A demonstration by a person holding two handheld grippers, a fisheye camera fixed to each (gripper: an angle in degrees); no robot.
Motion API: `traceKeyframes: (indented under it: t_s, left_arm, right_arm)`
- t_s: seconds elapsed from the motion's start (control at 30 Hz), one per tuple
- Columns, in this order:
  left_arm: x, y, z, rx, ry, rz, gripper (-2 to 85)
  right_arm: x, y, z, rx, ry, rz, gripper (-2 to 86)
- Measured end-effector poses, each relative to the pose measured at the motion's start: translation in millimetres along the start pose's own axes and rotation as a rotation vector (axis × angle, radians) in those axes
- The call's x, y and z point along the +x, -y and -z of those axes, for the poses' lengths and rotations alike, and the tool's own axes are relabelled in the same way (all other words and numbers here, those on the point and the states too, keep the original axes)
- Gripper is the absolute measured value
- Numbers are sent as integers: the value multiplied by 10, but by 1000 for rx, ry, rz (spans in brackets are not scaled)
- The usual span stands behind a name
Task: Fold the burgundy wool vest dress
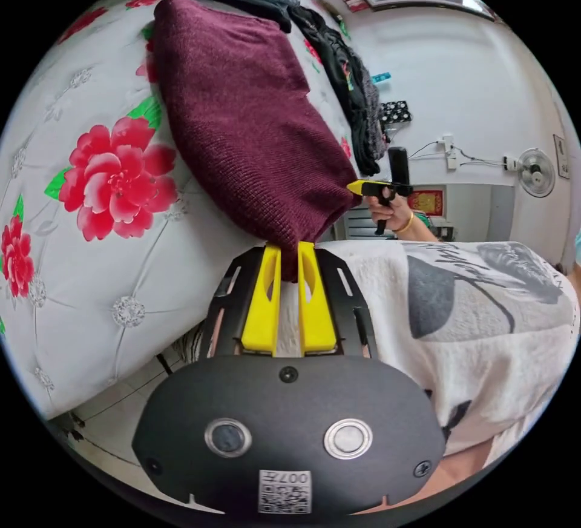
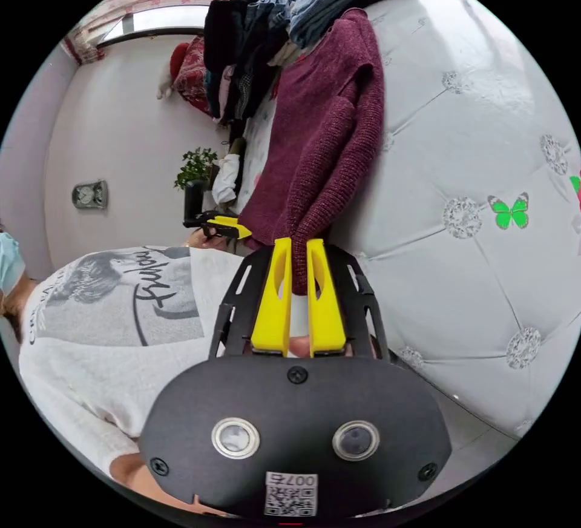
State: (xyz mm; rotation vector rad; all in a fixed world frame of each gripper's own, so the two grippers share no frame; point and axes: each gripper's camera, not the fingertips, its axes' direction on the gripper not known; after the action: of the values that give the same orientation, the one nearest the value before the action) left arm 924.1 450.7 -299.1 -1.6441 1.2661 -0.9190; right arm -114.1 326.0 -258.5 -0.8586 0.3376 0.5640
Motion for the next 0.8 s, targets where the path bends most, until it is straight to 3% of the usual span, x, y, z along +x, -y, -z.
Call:
traceKeyframes:
  t_s: [0.13,0.27,0.37,0.53,0.63,0.8]
  left_arm:
    - [-218,249,627,197,-219,-12,48]
    - [-667,934,1211,363,-359,26,50]
    - [-977,1647,1554,474,-286,72,63]
    - [-1567,2315,1819,671,-24,246,114]
    - [-1888,2454,1637,615,-19,237,133]
    - [-2354,2574,1007,390,-10,244,158]
  right_arm:
    - [8,159,550,85,245,23,28]
    - [-225,617,987,146,318,128,33]
    - [-427,1198,1273,219,245,174,49]
    - [-402,2014,1575,364,-140,58,88]
    - [-207,2027,1614,329,-237,20,105]
    - [340,1838,1446,209,-139,-139,114]
